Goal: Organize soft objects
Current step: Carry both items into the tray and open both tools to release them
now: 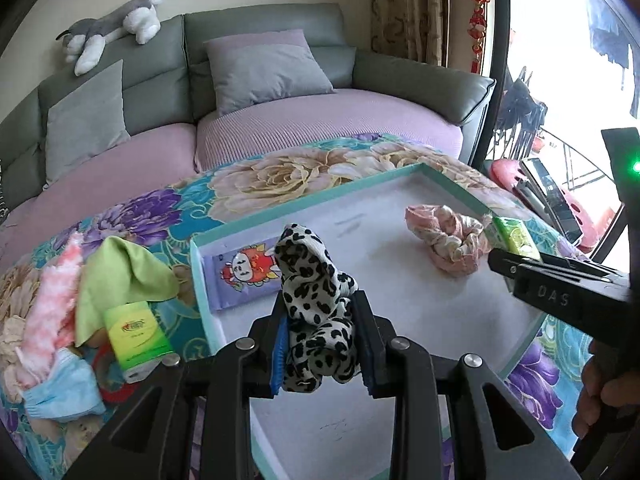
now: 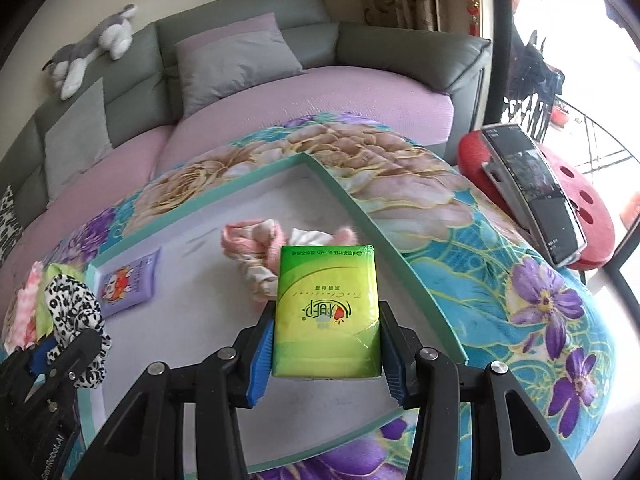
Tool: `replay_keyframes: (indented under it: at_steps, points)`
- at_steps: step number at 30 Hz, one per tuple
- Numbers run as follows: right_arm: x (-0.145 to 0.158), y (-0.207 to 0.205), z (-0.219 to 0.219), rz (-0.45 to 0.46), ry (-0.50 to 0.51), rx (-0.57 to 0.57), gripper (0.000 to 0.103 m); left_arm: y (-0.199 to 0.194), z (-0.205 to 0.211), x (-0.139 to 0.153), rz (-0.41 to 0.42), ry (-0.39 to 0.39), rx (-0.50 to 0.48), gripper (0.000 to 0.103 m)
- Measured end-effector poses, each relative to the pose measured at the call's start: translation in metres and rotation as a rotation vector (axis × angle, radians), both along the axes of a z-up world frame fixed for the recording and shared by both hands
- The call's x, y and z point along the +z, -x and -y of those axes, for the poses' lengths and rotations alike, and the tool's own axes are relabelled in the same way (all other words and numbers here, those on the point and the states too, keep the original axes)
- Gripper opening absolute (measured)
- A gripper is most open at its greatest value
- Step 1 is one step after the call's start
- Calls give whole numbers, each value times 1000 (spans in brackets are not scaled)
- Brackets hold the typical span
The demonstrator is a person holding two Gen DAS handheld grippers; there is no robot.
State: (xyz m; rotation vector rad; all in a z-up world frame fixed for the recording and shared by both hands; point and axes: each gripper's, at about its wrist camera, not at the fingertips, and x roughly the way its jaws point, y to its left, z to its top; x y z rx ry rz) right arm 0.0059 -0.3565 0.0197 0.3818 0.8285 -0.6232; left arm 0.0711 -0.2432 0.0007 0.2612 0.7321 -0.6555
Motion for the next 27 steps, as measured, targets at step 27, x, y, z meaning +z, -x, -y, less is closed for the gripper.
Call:
replay_keyframes:
  at_steps: [27]
  points:
    - [-15, -11, -1, -92, 8, -2, 55, -14, -6, -23, -74, -24, 46, 65]
